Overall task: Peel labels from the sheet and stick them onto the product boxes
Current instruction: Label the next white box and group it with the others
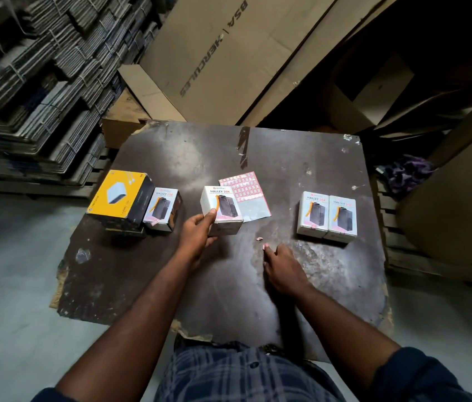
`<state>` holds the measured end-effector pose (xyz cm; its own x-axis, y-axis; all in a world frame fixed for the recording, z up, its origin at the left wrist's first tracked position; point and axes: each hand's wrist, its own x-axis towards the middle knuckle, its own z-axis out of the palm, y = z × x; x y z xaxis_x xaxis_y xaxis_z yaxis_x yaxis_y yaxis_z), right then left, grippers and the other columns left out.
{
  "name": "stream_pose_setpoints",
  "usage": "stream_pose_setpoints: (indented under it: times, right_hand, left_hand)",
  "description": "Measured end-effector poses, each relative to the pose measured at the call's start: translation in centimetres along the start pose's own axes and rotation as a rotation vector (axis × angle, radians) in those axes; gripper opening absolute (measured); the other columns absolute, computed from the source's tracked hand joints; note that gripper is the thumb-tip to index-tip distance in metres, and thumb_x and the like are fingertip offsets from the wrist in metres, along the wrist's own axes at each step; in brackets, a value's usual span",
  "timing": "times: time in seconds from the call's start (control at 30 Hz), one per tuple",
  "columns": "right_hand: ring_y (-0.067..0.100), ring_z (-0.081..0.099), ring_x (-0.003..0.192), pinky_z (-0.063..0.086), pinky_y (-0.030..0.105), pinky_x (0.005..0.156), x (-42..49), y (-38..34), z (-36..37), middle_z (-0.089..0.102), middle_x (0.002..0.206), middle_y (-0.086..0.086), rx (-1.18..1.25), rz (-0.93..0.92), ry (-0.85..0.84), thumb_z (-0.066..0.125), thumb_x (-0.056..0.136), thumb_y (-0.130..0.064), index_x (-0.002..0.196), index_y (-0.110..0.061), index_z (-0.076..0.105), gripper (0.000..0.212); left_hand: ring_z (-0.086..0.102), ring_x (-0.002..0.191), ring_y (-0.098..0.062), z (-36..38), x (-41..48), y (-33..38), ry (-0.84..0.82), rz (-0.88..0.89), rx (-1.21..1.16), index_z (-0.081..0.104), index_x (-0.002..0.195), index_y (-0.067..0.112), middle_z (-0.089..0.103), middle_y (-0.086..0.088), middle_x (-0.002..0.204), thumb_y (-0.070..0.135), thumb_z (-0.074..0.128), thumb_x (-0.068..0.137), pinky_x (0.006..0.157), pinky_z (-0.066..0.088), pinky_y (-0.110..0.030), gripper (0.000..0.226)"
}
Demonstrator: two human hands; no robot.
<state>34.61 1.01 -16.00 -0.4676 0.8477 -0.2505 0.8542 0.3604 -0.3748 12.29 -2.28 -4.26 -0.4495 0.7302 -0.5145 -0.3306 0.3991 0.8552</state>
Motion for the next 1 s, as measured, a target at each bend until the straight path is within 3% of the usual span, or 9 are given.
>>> stream_pose_setpoints:
  times: [0.13, 0.23, 0.3, 0.5, 0.6, 0.7, 0.83, 0.93, 1.0]
  right_hand:
    - [0.036, 0.052, 0.106, 0.048, 0.042, 0.085, 0.8, -0.1, -0.4, 0.054, 0.110, 0.016, -0.001, 0.026, -0.025, 0.043, 0.099, -0.038, 0.125, -0.018, 0.052, 0.034]
    - [0.034, 0.061, 0.089, 0.047, 0.034, 0.073, 1.9, 0.4, -1.1, 0.060, 0.091, 0.013, 0.256, 0.162, -0.017, 0.044, 0.099, -0.043, 0.093, -0.022, 0.065, 0.031]
    - [0.026, 0.064, 0.079, 0.038, 0.029, 0.064, 2.5, 0.7, -1.4, 0.062, 0.075, 0.005, 0.439, 0.273, 0.000, 0.048, 0.099, -0.044, 0.072, -0.020, 0.063, 0.039]
    - [0.024, 0.068, 0.088, 0.040, 0.026, 0.067, 3.1, 0.3, -1.3, 0.075, 0.088, 0.009, 0.658, 0.544, 0.068, 0.060, 0.093, -0.041, 0.094, -0.014, 0.079, 0.033]
    - [0.026, 0.069, 0.092, 0.041, 0.025, 0.069, 3.5, 0.2, -1.3, 0.076, 0.094, 0.010, 0.680, 0.592, 0.084, 0.066, 0.089, -0.032, 0.094, -0.011, 0.078, 0.024]
    - [0.027, 0.069, 0.095, 0.046, 0.027, 0.075, 4.1, -0.1, -1.5, 0.075, 0.096, 0.010, 0.653, 0.627, 0.084, 0.067, 0.087, -0.029, 0.090, -0.012, 0.076, 0.019]
    - [0.028, 0.068, 0.096, 0.048, 0.030, 0.079, 5.2, -1.1, -1.9, 0.075, 0.097, 0.012, 0.610, 0.573, 0.106, 0.067, 0.087, -0.024, 0.090, -0.009, 0.075, 0.017]
    - [0.028, 0.068, 0.092, 0.050, 0.032, 0.078, 6.2, -2.1, -2.1, 0.075, 0.094, 0.011, 0.525, 0.460, 0.131, 0.066, 0.087, -0.024, 0.089, -0.009, 0.074, 0.017]
    - [0.027, 0.068, 0.090, 0.052, 0.033, 0.079, 7.1, -3.1, -2.5, 0.075, 0.093, 0.009, 0.486, 0.372, 0.128, 0.066, 0.085, -0.022, 0.088, -0.011, 0.073, 0.014]
  left_hand:
    - [0.067, 0.097, -0.020, 0.2, 0.1, -0.1, 0.003, -0.003, -0.003, 0.064, 0.117, 0.004, 0.070, -0.018, 0.116, 0.030, 0.060, 0.098, 0.088, 0.055, -0.040, 0.033]
    - [0.067, 0.098, -0.021, 0.4, 0.1, -0.2, 0.002, -0.005, -0.010, 0.065, 0.116, 0.005, 0.071, -0.016, 0.114, 0.030, 0.060, 0.097, 0.091, 0.055, -0.041, 0.032]
    - [0.068, 0.094, -0.019, 0.4, 0.1, -0.2, -0.002, -0.003, -0.019, 0.065, 0.113, 0.007, 0.071, -0.014, 0.110, 0.029, 0.060, 0.098, 0.087, 0.055, -0.038, 0.028]
    - [0.069, 0.087, -0.014, 0.3, 0.2, -0.6, -0.009, -0.005, -0.020, 0.065, 0.106, 0.011, 0.072, -0.009, 0.102, 0.028, 0.060, 0.098, 0.084, 0.056, -0.035, 0.020]
    - [0.069, 0.090, -0.018, -0.1, 0.5, -1.0, 0.003, -0.017, -0.016, 0.065, 0.110, 0.008, 0.072, -0.012, 0.105, 0.029, 0.061, 0.097, 0.087, 0.056, -0.040, 0.025]
    - [0.069, 0.081, -0.015, -0.7, 1.1, -1.6, 0.024, -0.044, 0.018, 0.066, 0.096, 0.011, 0.072, -0.009, 0.095, 0.026, 0.061, 0.097, 0.082, 0.057, -0.036, 0.016]
    - [0.068, 0.069, -0.012, -1.6, 2.5, -2.9, 0.065, -0.115, 0.033, 0.063, 0.098, 0.008, 0.069, -0.006, 0.087, 0.021, 0.060, 0.098, 0.062, 0.057, -0.027, 0.013]
    - [0.067, 0.080, -0.019, -2.3, 3.9, -3.6, 0.086, -0.125, 0.106, 0.061, 0.100, 0.012, 0.069, -0.008, 0.094, 0.022, 0.060, 0.097, 0.071, 0.054, -0.031, 0.010]
    - [0.067, 0.094, -0.024, -2.7, 4.9, -4.2, 0.108, -0.101, 0.205, 0.060, 0.111, 0.011, 0.069, -0.009, 0.106, 0.027, 0.063, 0.092, 0.084, 0.054, -0.040, 0.025]
